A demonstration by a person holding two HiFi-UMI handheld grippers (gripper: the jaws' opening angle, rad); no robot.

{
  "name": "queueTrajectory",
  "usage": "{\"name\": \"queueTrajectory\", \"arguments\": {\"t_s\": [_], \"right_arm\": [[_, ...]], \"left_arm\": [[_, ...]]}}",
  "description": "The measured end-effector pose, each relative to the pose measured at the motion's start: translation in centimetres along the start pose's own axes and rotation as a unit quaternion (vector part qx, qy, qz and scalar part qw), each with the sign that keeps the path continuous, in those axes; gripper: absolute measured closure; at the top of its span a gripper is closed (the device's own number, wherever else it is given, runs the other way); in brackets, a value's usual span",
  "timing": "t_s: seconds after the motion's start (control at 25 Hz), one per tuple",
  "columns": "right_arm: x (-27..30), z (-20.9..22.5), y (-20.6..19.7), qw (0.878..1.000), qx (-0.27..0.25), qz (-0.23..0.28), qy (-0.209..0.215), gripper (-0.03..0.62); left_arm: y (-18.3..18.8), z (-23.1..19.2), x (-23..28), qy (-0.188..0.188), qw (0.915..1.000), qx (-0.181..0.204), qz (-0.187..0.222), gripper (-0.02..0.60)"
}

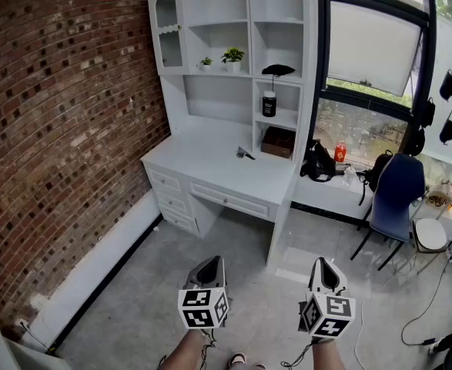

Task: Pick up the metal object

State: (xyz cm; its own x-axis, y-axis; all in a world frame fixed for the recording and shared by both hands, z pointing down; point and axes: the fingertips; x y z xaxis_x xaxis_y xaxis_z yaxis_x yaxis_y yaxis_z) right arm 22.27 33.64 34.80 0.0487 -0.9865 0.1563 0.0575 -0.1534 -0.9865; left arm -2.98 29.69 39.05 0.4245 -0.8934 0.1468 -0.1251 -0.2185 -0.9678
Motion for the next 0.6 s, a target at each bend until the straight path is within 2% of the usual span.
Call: {"name": "queueTrajectory", "arguments": {"t_s": [0.6], "right_arm": [[-0.64,-0.83,-0.70,1.000,0.014,0.001,0.008,0.594]], "left_arm": [[-0.38,-0.62,-0.98,0.003,1.0000,-0.003,-0.002,0.571]]}}
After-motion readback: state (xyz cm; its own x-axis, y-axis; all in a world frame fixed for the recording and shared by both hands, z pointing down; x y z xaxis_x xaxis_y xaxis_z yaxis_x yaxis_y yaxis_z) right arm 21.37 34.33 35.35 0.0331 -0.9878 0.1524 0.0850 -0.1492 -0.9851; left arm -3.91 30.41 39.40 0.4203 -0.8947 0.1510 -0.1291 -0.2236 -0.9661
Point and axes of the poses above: the fingertips, and each gripper's own axes: x forward along the fingers, z to its right, y out of its top, and after that the axes turned 6 degrees about -y, right-handed
